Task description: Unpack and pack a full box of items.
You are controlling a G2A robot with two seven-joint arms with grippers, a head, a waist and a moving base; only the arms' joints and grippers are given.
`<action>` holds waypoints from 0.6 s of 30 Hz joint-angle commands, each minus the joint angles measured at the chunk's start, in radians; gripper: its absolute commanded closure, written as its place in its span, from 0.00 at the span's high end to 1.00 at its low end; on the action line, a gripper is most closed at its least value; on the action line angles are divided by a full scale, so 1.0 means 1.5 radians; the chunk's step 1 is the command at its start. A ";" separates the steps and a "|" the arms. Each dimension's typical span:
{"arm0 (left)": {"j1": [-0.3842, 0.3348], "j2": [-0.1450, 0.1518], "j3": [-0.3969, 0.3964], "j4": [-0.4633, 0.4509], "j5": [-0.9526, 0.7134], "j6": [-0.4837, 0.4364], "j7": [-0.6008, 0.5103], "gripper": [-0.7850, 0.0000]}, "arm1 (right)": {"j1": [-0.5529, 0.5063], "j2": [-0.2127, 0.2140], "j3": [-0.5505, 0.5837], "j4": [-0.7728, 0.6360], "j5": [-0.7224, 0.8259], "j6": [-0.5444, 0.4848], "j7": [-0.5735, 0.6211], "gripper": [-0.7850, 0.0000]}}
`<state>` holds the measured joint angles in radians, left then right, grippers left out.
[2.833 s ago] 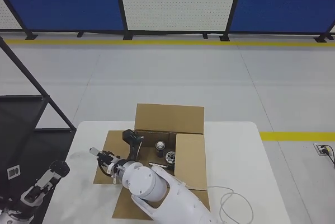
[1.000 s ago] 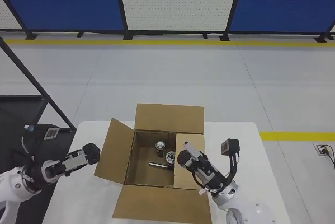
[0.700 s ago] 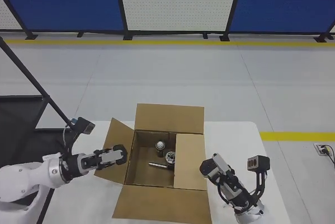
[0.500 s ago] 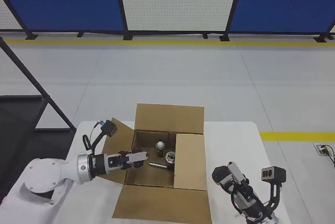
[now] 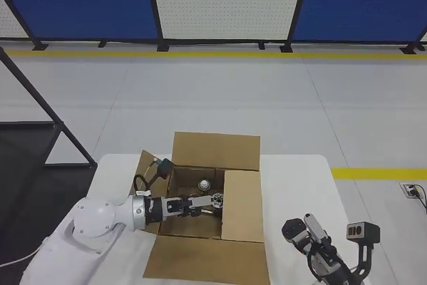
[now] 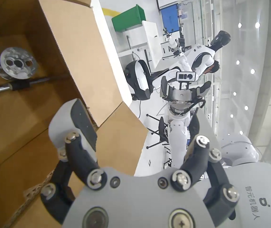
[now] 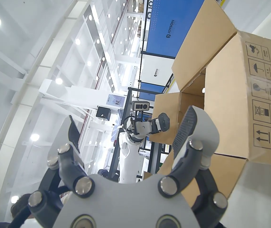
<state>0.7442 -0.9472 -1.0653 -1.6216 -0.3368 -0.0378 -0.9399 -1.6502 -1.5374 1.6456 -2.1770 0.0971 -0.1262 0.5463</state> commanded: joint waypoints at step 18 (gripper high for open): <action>-0.097 -0.055 0.160 0.112 0.039 0.044 0.004 1.00 | -0.017 0.012 -0.001 -0.015 -0.002 -0.004 -0.023 1.00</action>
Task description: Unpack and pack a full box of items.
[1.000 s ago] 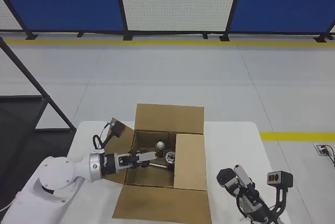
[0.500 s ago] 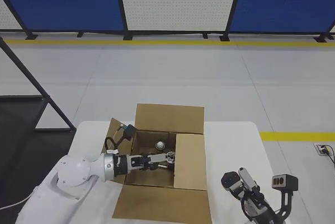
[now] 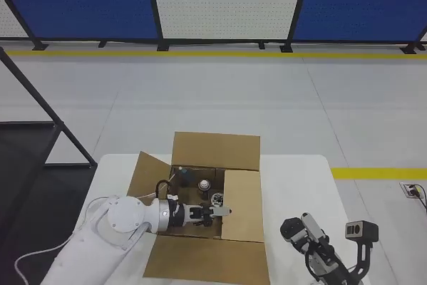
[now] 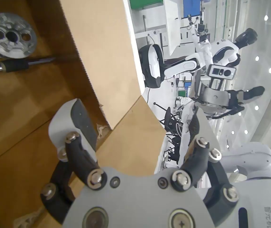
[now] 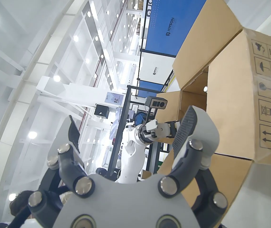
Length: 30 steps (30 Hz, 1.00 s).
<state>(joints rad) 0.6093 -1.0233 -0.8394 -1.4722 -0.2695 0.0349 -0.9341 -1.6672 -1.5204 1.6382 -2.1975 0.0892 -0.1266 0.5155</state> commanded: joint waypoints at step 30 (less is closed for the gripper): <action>-0.122 -0.087 0.053 0.081 -0.048 -0.125 0.046 1.00 | -0.080 0.025 -0.036 -0.044 -0.125 -0.064 0.038 1.00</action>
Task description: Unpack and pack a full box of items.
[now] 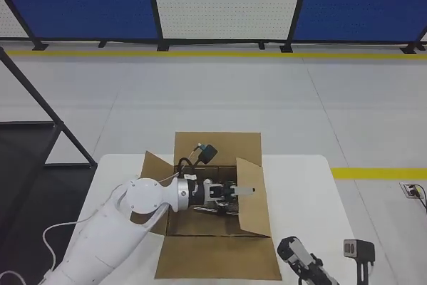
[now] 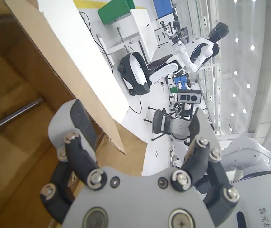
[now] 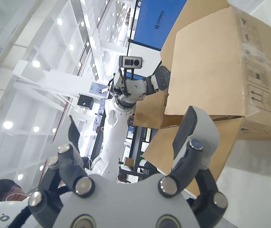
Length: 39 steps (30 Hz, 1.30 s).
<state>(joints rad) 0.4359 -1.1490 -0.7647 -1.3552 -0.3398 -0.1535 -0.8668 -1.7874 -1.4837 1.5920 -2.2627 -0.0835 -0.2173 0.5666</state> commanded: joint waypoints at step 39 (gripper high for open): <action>0.071 0.002 -0.042 0.013 0.106 0.081 -0.069 1.00 | 0.061 0.033 -0.112 0.016 -0.103 0.040 -0.035 1.00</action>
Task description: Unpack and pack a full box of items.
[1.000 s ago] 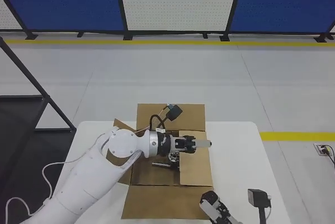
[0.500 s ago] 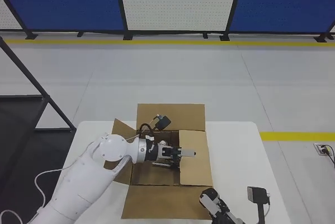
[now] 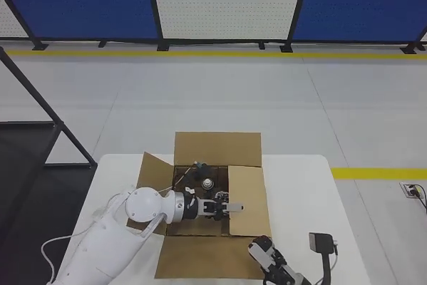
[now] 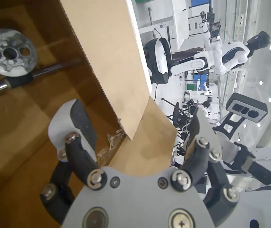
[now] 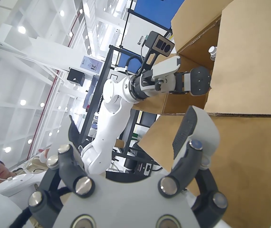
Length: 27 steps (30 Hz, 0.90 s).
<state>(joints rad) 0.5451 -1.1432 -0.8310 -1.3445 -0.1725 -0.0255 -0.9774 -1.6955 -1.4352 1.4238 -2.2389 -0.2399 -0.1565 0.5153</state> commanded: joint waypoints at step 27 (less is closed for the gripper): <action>-0.092 -0.076 0.049 0.073 -0.106 -0.105 0.080 1.00 | 0.030 0.016 -0.096 0.018 -0.114 0.001 -0.054 1.00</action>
<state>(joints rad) 0.4148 -1.2528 -0.7614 -1.2399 -0.3274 -0.1829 -0.8569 -1.6544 -1.4115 1.2875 -2.2146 -0.4048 -0.1577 0.4359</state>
